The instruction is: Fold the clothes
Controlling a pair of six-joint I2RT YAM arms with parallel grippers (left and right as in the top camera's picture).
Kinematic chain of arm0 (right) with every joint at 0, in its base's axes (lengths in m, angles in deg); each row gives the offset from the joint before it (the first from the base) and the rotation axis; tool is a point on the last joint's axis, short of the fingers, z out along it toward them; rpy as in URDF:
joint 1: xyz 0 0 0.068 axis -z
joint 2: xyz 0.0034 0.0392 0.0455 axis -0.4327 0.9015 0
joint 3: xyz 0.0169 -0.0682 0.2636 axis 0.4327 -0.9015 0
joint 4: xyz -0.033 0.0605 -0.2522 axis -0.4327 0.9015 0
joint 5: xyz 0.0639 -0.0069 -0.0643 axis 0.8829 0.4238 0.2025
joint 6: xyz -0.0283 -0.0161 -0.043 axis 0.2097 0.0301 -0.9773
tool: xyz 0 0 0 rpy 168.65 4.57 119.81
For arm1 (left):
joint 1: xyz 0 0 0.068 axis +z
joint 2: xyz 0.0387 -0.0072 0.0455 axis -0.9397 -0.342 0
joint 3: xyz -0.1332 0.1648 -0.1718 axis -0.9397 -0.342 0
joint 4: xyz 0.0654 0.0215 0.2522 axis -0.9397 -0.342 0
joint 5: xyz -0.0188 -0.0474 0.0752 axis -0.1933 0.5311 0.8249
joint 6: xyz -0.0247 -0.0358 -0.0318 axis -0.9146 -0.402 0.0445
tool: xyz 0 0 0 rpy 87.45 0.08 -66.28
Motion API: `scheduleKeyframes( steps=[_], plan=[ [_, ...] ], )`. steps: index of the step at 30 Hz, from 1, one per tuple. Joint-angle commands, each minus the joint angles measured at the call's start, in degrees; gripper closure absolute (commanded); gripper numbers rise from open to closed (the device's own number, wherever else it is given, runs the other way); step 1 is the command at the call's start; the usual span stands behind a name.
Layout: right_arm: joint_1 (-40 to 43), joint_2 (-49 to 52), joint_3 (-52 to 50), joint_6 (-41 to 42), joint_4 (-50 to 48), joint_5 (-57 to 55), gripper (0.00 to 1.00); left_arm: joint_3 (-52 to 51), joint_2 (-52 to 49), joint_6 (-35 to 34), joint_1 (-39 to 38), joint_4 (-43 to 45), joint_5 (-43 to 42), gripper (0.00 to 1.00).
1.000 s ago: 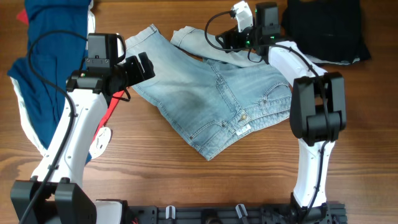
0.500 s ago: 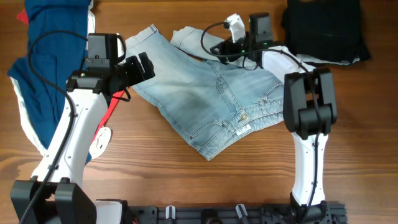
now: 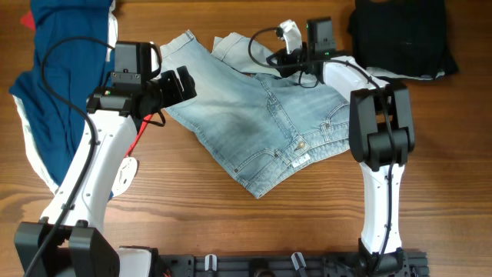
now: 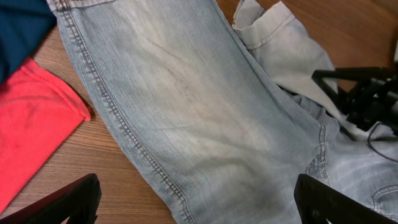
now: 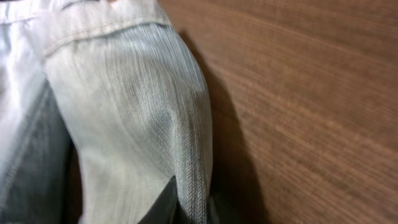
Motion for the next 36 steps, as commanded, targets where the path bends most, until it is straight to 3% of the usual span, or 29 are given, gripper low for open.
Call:
scheduleKeyframes(
  steps=[1, 7, 15, 16, 19, 20, 23, 29, 36],
  plan=[
    [-0.2, -6.4, 6.4, 1.3, 0.4, -0.3, 0.90, -0.3, -0.6, 0.7, -0.2, 0.0, -0.8, 0.00],
    [0.2, -10.1, 11.6, 1.3, -0.1, -12.6, 0.92, -0.3, -0.6, 0.7, -0.2, 0.0, -0.6, 0.00],
    [3.8, -8.5, 11.7, 3.0, -2.3, -16.7, 0.89, -0.3, -0.6, 0.9, -0.2, 0.0, -0.6, 0.00],
    [4.2, -7.7, 11.7, 3.8, -2.5, -16.7, 0.76, -0.3, -0.6, 0.9, -0.2, 0.0, -0.6, 0.00],
    [5.5, -6.8, 11.7, 5.7, -2.0, -16.5, 0.05, -0.3, -0.6, 0.9, -0.2, 0.0, -0.6, 0.00],
    [5.7, -6.8, 11.7, 6.0, -1.5, -16.5, 0.00, -0.3, -0.6, 0.9, -0.2, 0.0, -0.4, 0.00],
    [6.4, -7.3, 11.7, 7.1, 0.5, -15.9, 0.00, -0.3, -0.6, 0.9, -0.2, 0.2, 0.7, 0.00],
    [6.6, -11.0, 11.7, 7.1, 11.1, -4.0, 0.00, -0.3, -0.8, 4.0, -0.1, 1.7, 1.1, 0.00],
    [1.3, -12.9, 11.7, 11.6, 39.4, 1.7, 0.00, -0.3, -0.8, 3.8, 3.8, 4.6, 2.3, 0.00]
  ],
)
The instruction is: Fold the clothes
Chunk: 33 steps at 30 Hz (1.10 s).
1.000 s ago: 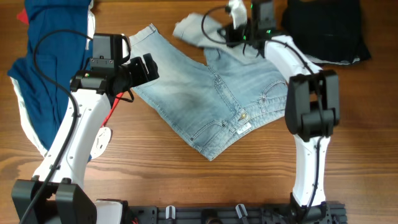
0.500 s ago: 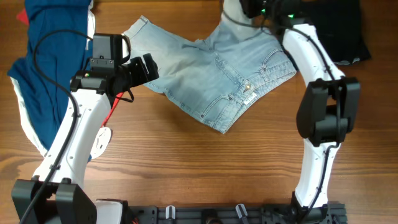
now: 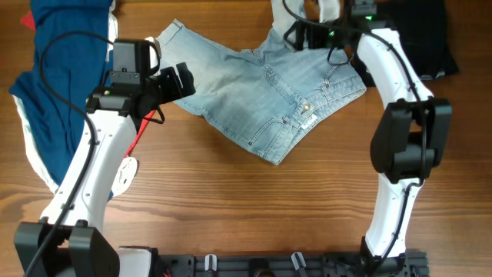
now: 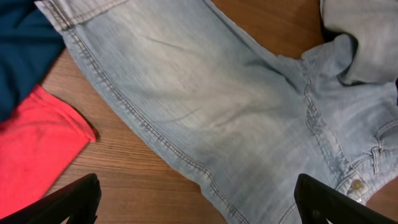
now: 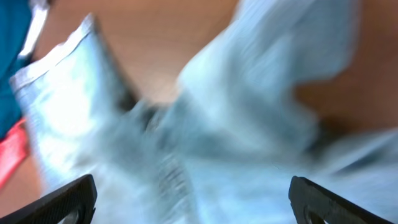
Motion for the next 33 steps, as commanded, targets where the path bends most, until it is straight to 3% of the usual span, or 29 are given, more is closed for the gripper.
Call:
scheduleKeyframes(
  steps=[1, 5, 10, 19, 26, 33],
  plan=[
    [-3.9, -2.8, 0.5, 2.8, 13.9, 4.4, 0.00, -0.3, -0.7, 1.2, 4.0, 1.3, 1.3, 0.00],
    [-5.4, -2.8, 0.4, 6.6, 30.2, 1.8, 0.00, -0.3, -0.7, 1.2, 8.3, 0.7, 1.3, 0.00],
    [-8.3, -3.0, -0.4, 10.8, 42.1, -6.8, 0.00, -0.3, -0.7, 1.2, 11.6, 0.2, 1.3, 0.00],
    [-16.8, -3.0, -5.7, 17.5, 44.0, -13.3, 0.01, -0.3, -0.7, 1.4, 12.2, 0.2, 2.4, 0.00],
    [-21.4, -3.1, -14.1, 22.7, 39.9, -14.3, 0.14, -0.3, -0.7, 1.4, 12.2, 0.0, 2.8, 0.00],
    [-22.3, -3.1, -18.1, 25.5, 34.4, -15.5, 0.18, -0.3, -0.7, 1.4, 12.2, -0.3, 4.6, 0.00]
  ],
)
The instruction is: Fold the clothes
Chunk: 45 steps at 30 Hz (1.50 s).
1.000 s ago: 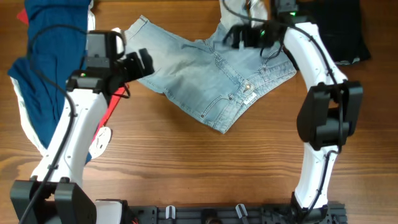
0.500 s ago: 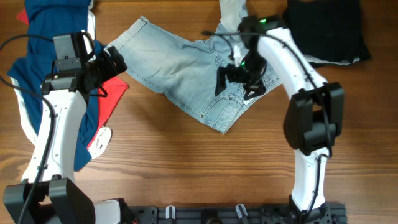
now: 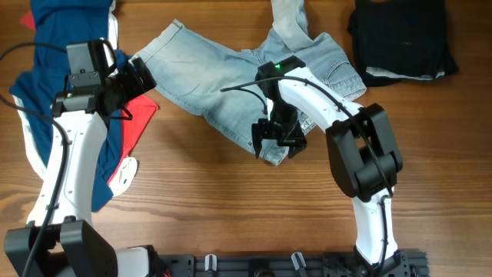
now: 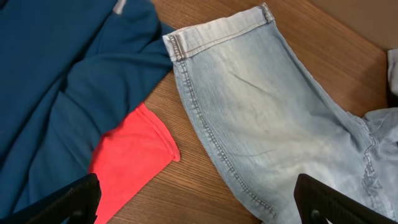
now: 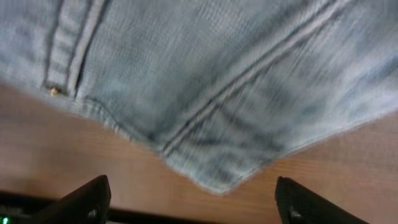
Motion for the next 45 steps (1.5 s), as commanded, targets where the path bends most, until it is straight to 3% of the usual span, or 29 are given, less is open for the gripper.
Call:
scheduleKeyframes(
  steps=[1, 4, 5, 7, 16, 25, 30, 31, 33, 34, 36, 38, 45],
  plan=[
    [-0.3, -1.6, -2.4, 3.1, -3.3, -2.4, 0.20, -0.3, -0.6, 1.2, 0.4, -0.4, 2.0, 0.00],
    [-0.3, -1.6, -4.3, 2.8, -5.4, -3.4, 0.37, -0.3, -0.6, 1.2, 0.4, -0.7, 2.0, 0.00],
    [-0.2, -1.6, -4.8, 2.9, -5.9, -4.0, 0.52, -0.3, -0.6, 1.2, 0.4, -0.6, 2.0, 0.00],
    [0.2, -1.6, -5.4, 3.2, -6.5, -4.3, 0.96, -0.3, -0.6, 1.2, 0.4, -0.6, 2.0, 0.00],
    [8.9, -7.1, -5.4, -0.2, -4.0, -5.7, 0.96, -0.3, -0.6, 1.2, 0.4, -0.2, 2.0, 0.00],
    [24.0, -14.6, -5.4, -12.3, 13.8, -12.4, 0.96, -0.3, -0.6, 1.2, 0.4, -1.3, 2.0, 0.00],
    [28.1, -16.7, -6.4, -13.8, 14.9, -13.9, 0.96, -0.3, -0.6, 1.2, 0.3, -2.1, 1.7, 0.00],
    [28.3, -16.8, -6.4, -13.8, 14.9, -14.1, 0.92, -0.3, -0.6, 1.3, 0.2, -2.7, 1.3, 0.00],
    [28.9, -16.8, -6.4, -13.8, 12.9, -14.3, 0.73, -0.3, -0.6, 4.3, -0.4, -3.9, -1.8, 0.04],
    [29.0, -16.8, -6.4, -13.8, 11.2, -14.2, 0.38, -0.3, -0.8, 5.6, -1.0, -4.5, -3.3, 0.06],
    [29.1, -16.8, -6.2, -13.8, 8.3, -14.2, 0.18, -0.3, -1.2, 6.0, -2.3, -5.7, -3.8, 0.07],
    [29.1, -16.8, -5.7, -13.8, 5.1, -13.4, 0.11, -0.3, -1.9, 7.2, -3.7, -6.8, -3.9, 0.09],
    [28.3, -16.8, -3.1, -19.6, -8.8, 1.8, 0.10, -0.3, -8.1, 7.2, -10.4, -8.1, -4.7, 0.22]
  ],
)
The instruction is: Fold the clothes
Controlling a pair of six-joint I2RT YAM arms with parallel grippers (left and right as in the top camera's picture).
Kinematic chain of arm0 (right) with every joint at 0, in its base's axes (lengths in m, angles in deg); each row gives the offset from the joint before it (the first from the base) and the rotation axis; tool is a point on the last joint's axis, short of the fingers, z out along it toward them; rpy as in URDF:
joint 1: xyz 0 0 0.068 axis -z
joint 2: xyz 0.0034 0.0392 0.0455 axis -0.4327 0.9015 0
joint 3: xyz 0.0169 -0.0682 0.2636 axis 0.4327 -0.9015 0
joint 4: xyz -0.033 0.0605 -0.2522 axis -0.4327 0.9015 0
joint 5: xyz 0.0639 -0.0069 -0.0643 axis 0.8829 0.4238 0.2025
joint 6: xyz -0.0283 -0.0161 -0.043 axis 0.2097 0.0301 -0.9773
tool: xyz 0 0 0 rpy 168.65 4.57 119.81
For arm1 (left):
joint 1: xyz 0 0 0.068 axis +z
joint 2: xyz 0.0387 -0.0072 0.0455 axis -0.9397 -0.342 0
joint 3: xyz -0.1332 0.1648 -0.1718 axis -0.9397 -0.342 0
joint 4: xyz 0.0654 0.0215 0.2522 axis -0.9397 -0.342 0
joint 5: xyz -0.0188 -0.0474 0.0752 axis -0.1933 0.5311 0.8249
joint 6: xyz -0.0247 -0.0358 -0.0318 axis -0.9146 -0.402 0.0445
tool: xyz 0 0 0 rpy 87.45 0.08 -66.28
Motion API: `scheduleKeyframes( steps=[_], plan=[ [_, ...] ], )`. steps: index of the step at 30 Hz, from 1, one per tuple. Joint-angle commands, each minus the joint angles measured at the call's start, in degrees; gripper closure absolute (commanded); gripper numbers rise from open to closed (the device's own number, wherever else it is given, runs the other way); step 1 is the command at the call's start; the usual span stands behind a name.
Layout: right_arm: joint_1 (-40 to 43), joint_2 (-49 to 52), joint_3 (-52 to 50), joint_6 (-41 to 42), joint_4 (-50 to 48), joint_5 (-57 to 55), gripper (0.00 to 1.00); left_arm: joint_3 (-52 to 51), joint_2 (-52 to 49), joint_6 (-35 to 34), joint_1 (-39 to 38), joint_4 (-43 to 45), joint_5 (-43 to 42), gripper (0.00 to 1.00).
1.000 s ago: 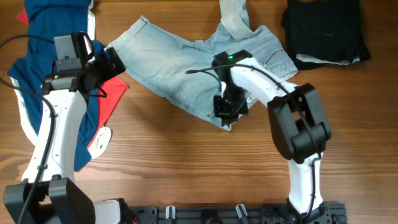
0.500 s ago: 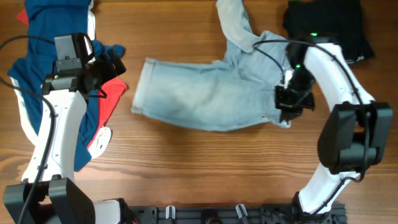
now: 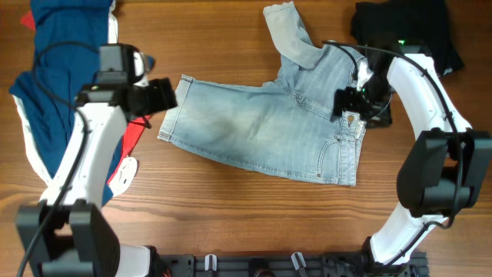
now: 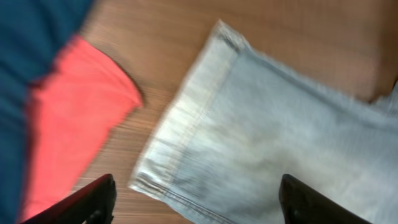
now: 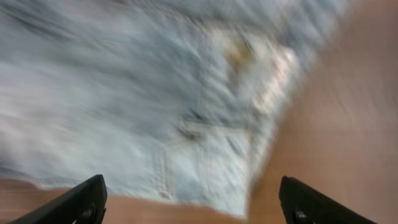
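Observation:
Light blue denim shorts [image 3: 261,127] lie spread across the middle of the table, one leg pointing left and the other [image 3: 288,31] reaching toward the far edge. My left gripper [image 3: 161,96] hangs open just above the left leg's hem [image 4: 186,130], nothing between its fingers [image 4: 87,202]. My right gripper [image 3: 350,104] is open over the waistband end at the right. In the right wrist view the blurred denim [image 5: 155,93] fills the frame above the open right gripper [image 5: 193,208].
A blue garment [image 3: 61,85] with white edges is heaped at the left, with a red cloth [image 4: 68,118] at its edge beside the hem. Folded black clothes [image 3: 400,31] lie at the far right corner. Bare wood runs along the near side.
The shorts now lie lower and further right, spread flatter. My right gripper has gone from their near corner to the waistband at the right. My left gripper has moved from the blue pile to the left hem.
At first my right gripper was closed on a shorts leg at the far side, the left open over the other leg. Then the shorts sat further back and right, my right gripper open. Later it was over their near corner; now the shorts lie spread out.

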Motion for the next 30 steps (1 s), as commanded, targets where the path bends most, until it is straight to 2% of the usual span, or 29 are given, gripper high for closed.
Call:
scheduleKeyframes(
  steps=[1, 3, 8, 13, 16, 23, 30],
  plan=[
    [-0.7, -1.6, 2.3, -4.5, -6.8, 11.8, 0.10, -0.3, -5.5, 2.5, -4.7, -0.1, -1.5, 0.24],
    [-1.2, -1.6, 2.3, -4.6, -10.7, 14.4, 0.11, -0.3, -8.1, 3.3, -6.4, -0.1, -0.7, 0.27],
    [-2.1, -1.6, 2.3, -4.6, -17.6, 16.3, 0.11, -0.3, -11.9, 3.2, -7.9, -1.2, -0.5, 0.25],
    [-2.1, -1.6, 2.3, -6.3, -21.6, 17.2, 0.10, -0.3, -12.2, 2.8, -7.9, -6.9, -0.4, 0.24],
    [-2.1, -1.6, 2.3, -6.3, -23.0, 17.3, 0.10, -0.3, -12.3, 2.5, -7.9, -8.6, 1.2, 0.25],
    [-2.1, -1.6, 2.3, -6.5, -24.7, 17.3, 0.10, -0.3, -12.5, -0.4, -7.8, -9.2, 12.2, 0.22],
    [-2.2, -1.6, 2.3, -7.6, -25.0, 17.3, 0.10, -0.3, -15.6, -2.0, -6.2, -6.9, 12.3, 0.23]
  ],
)
